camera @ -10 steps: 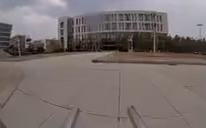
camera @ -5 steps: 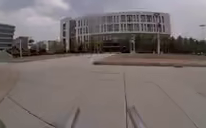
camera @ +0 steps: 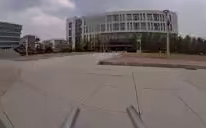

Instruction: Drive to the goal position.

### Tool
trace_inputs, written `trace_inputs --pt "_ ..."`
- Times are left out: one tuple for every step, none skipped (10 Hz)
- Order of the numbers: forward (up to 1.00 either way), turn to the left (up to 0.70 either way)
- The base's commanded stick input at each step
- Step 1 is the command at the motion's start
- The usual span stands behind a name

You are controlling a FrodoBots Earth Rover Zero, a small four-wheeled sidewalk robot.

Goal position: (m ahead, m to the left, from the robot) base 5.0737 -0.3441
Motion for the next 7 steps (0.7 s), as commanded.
trace_inputs --pt "0.69 0.0" --pt "0.69 0.0" --pt "0.69 0.0" --pt "0.69 0.0" --pt "0.69 0.09" --pt "0.69 0.28" --pt "0.69 0.0"
